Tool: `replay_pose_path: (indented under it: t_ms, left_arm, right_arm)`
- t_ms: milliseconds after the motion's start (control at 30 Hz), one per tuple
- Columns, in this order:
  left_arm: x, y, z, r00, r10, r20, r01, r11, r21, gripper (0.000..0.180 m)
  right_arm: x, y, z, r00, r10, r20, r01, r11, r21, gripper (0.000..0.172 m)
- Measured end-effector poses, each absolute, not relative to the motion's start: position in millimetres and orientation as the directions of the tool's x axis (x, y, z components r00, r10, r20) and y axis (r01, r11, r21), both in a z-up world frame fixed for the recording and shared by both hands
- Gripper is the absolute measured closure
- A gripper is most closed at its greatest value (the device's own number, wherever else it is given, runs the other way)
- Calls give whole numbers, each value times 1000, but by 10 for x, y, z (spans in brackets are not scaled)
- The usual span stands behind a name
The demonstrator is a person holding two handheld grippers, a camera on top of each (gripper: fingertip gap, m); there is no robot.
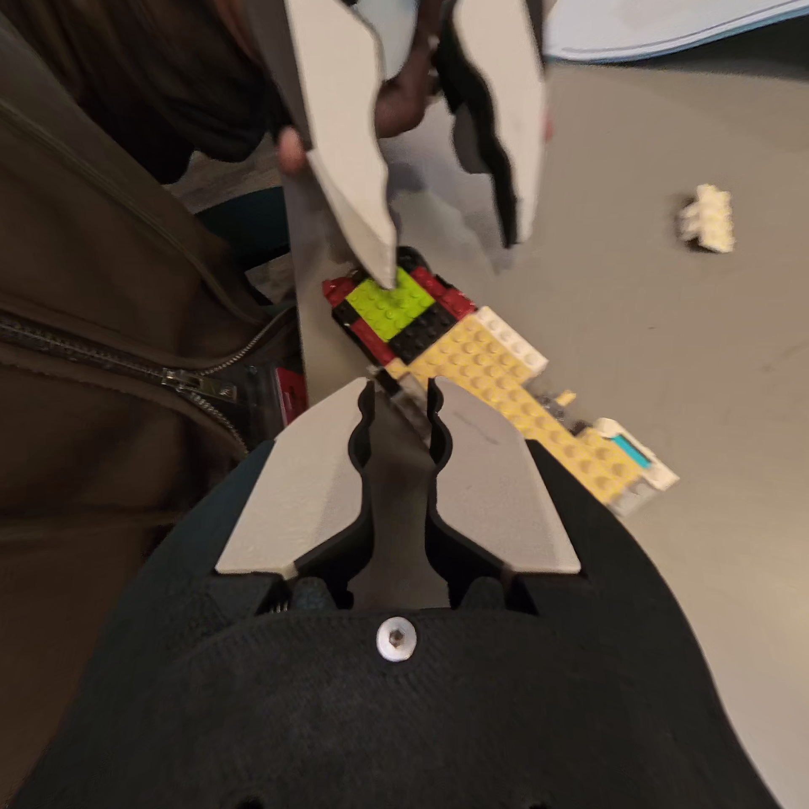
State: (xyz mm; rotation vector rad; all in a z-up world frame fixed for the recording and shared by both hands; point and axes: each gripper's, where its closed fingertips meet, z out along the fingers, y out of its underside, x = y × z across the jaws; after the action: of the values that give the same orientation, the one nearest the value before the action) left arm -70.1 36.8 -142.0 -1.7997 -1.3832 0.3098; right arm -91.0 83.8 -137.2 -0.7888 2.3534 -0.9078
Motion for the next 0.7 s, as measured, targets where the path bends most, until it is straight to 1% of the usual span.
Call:
replay_pose_path:
  t_ms: [33,200,267,333,400,500,567,633,700]
  left_arm:
    - [-653,382,-1411,356,893,275,680,-46,-732,118]
    - [-423,519,-1516,303,927,223,683,-48,-729,107]
    - [-389,519,-1618,287,942,175,702,-82,-708,106]
    - [-392,473,-1661,272,948,164,713,-84,-696,100]
    - [-406,343,-1658,244,959,145,720,-79,-690,101]
    - [-422,-25,-1630,156,986,55,724,-77,-686,106]
    - [-432,-243,-1601,89,996,7,723,-60,-688,107]
    - [-477,-306,-1509,54,999,-1,682,-38,-730,108]
    - [-534,-282,-1415,28,1000,7,623,-12,-782,109]
  right_arm:
    - [-1009,786,-1355,-724,-659,-202,-346,600,-721,146]
    - [-1271,542,-1378,-745,-649,-155,-379,602,-703,146]
    - [-1249,519,-1453,-730,-664,-162,-410,614,-674,146]
    - [-1250,514,-1536,-731,-664,-157,-441,635,-634,143]
    - [-1286,505,-1541,-748,-650,-133,-450,645,-618,142]
    - [-1323,536,-1548,-774,-623,-116,-444,664,-603,141]
    - [-1316,563,-1543,-792,-600,-111,-431,678,-596,136]
    - [-1292,629,-1540,-799,-590,-117,-430,696,-575,136]
    - [-1220,701,-1507,-800,-569,-189,-387,731,-563,138]
